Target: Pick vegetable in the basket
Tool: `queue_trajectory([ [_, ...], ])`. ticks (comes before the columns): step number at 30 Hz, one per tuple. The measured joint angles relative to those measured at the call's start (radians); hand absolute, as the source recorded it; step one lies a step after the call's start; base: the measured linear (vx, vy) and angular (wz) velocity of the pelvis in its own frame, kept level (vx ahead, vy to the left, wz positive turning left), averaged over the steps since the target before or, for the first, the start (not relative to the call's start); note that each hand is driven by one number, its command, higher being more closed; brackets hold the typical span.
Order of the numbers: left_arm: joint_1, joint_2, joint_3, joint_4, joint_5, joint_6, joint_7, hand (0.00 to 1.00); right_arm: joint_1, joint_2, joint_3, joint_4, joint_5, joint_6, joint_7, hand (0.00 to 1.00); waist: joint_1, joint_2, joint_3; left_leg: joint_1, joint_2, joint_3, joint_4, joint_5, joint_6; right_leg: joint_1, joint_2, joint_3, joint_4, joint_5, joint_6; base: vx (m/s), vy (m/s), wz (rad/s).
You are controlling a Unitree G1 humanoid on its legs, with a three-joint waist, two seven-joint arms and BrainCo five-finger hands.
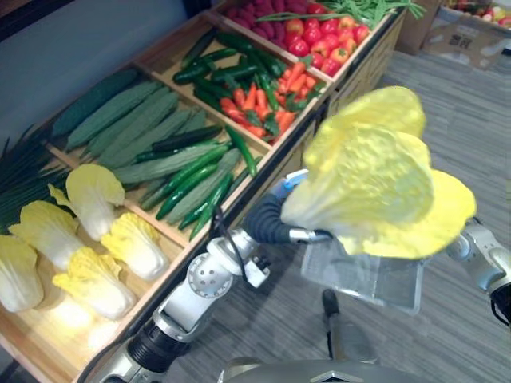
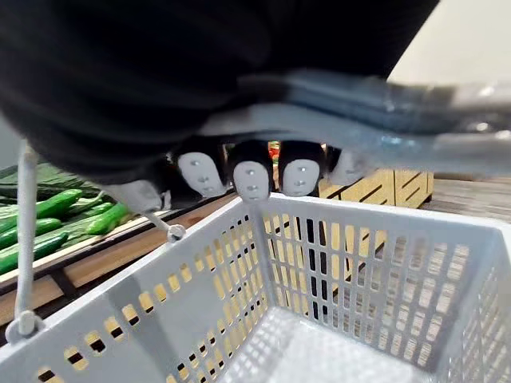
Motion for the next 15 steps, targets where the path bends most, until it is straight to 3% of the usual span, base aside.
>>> queue_trajectory([
  [9, -0.038, 0.092, -0.199, -0.055, -0.039, -0.011, -0.071, 1.00, -0.048, -0.072, 0.032, -0.015, 0.001, -0.010, -0.001, 1.00, 0.020, 0.011, 0.000, -0.018, 0.048, 0.027, 0.074, -0.023, -0.009, -0.025, 0.011, -0.012, 0.018, -0.002, -0.003, -0.08, -0.017, -0.03],
  [15, -0.023, 0.138, -0.242, -0.044, -0.035, -0.014, -0.092, 1.00, -0.053, -0.089, 0.030, -0.039, 0.003, -0.013, -0.005, 1.00, 0.021, 0.011, 0.000, -0.026, 0.065, 0.026, 0.095, -0.029, -0.013, -0.023, 0.011, -0.024, 0.019, -0.003, -0.004, -0.05, -0.010, 0.05],
])
